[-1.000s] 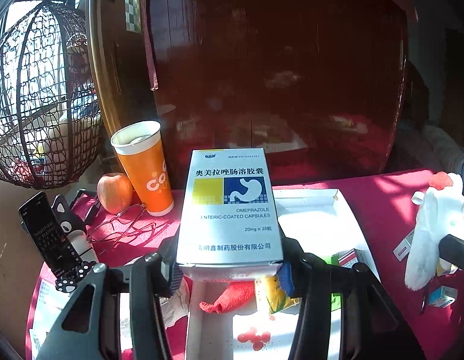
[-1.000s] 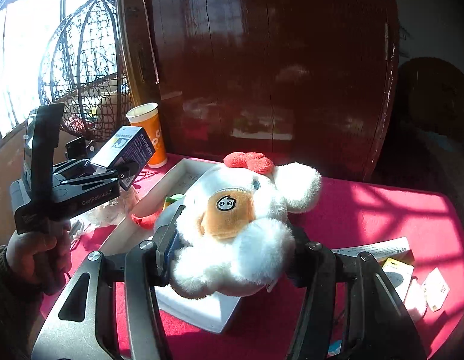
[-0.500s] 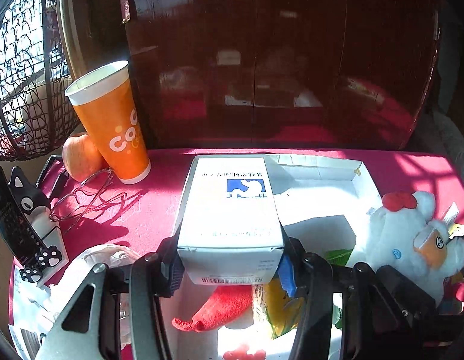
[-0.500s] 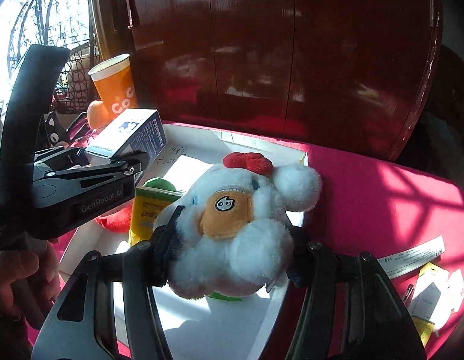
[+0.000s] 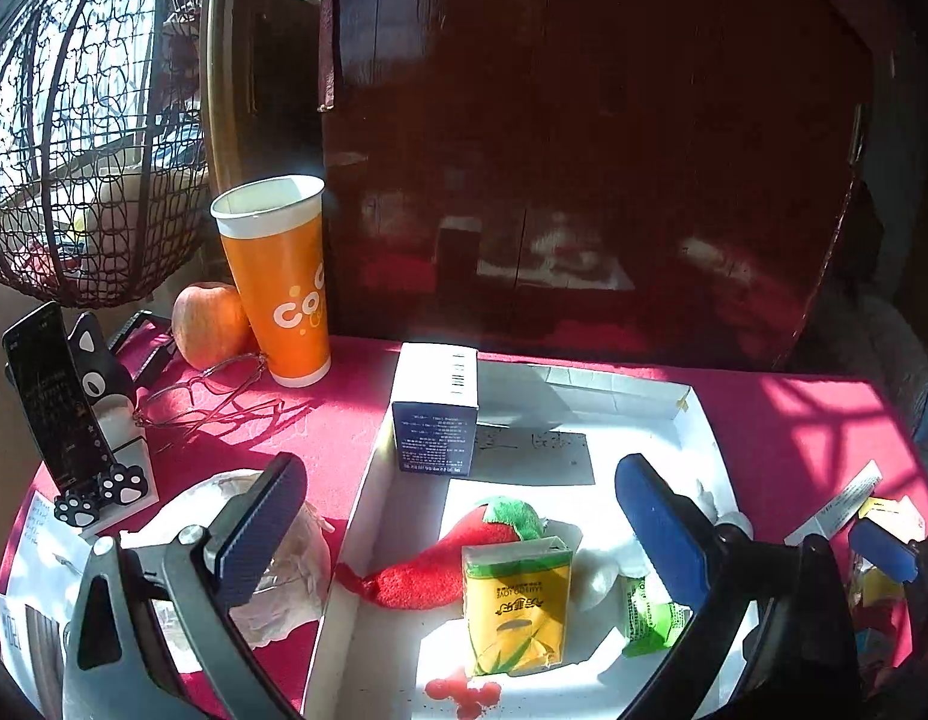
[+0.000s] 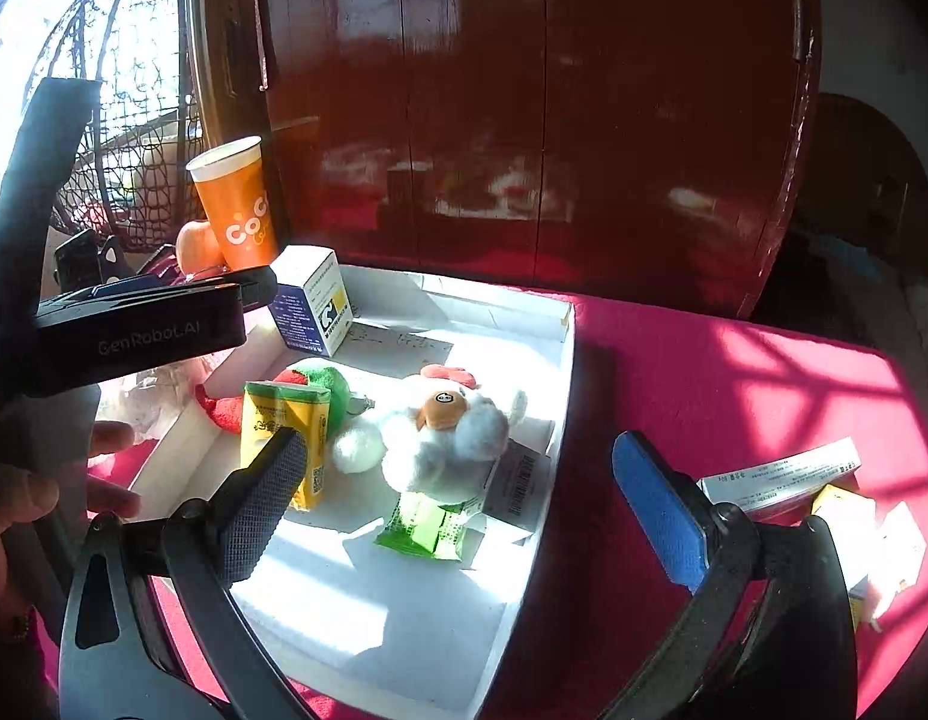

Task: Organize objects
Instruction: 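Open both tools to drop the plush and blue box into the tray, then move both tools back to the remaining boxes on the table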

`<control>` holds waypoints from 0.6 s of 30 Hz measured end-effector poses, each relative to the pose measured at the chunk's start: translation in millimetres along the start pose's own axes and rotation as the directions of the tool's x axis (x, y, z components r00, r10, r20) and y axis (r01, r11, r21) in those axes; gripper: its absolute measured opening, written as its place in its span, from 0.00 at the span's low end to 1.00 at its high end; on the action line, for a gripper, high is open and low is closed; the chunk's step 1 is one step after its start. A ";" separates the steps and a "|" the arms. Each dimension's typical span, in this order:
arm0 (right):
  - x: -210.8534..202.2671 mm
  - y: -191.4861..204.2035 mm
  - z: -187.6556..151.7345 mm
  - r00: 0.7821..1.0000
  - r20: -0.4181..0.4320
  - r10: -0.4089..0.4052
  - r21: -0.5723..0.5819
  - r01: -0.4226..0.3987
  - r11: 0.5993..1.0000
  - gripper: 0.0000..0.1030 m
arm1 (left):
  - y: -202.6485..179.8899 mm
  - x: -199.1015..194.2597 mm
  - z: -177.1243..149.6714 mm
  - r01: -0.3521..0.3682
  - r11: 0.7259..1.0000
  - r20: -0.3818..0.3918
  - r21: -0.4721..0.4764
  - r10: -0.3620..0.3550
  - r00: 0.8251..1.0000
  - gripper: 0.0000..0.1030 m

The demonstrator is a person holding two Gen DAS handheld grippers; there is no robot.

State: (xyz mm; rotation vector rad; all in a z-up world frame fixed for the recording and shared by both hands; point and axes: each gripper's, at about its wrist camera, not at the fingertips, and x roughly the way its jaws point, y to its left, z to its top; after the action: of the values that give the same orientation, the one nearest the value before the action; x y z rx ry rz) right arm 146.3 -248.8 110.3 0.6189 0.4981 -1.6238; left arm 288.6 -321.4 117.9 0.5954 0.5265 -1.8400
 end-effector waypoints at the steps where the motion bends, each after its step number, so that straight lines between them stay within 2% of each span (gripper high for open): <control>1: -3.9 -2.4 -3.7 1.000 0.006 0.004 0.009 -0.004 1.000 1.00 | -2.7 -4.3 -1.6 0.014 1.000 0.002 0.000 -0.014 1.000 1.00; 6: -27.8 -28.4 -24.2 0.999 0.032 -0.012 0.058 0.010 0.998 1.00 | -30.3 -24.5 -12.1 0.097 0.995 0.006 0.039 -0.097 0.995 1.00; 10: -59.7 -75.5 -40.5 0.995 0.071 -0.073 0.155 0.061 0.986 1.00 | -65.5 -35.1 -27.1 0.203 0.975 -0.027 0.088 -0.202 0.979 1.00; 12: -77.0 -106.1 -51.2 0.993 0.078 -0.092 0.215 0.074 0.974 1.00 | -87.4 -37.6 -36.8 0.274 0.953 -0.063 0.128 -0.268 0.961 1.00; 14: -91.8 -138.3 -63.7 0.993 0.075 -0.088 0.259 0.066 0.964 1.00 | -110.6 -40.7 -50.1 0.349 0.923 -0.113 0.162 -0.334 0.936 1.00; 18: -114.6 -186.8 -97.9 0.997 0.061 -0.040 0.246 0.024 0.969 1.00 | -144.8 -47.4 -75.2 0.448 0.872 -0.171 0.198 -0.419 0.892 1.00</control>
State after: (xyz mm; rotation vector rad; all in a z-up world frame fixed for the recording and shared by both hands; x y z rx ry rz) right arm -17.3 -73.2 104.8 0.7407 0.2611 -1.7457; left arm 177.0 -194.5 99.7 0.8007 0.5635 -2.3273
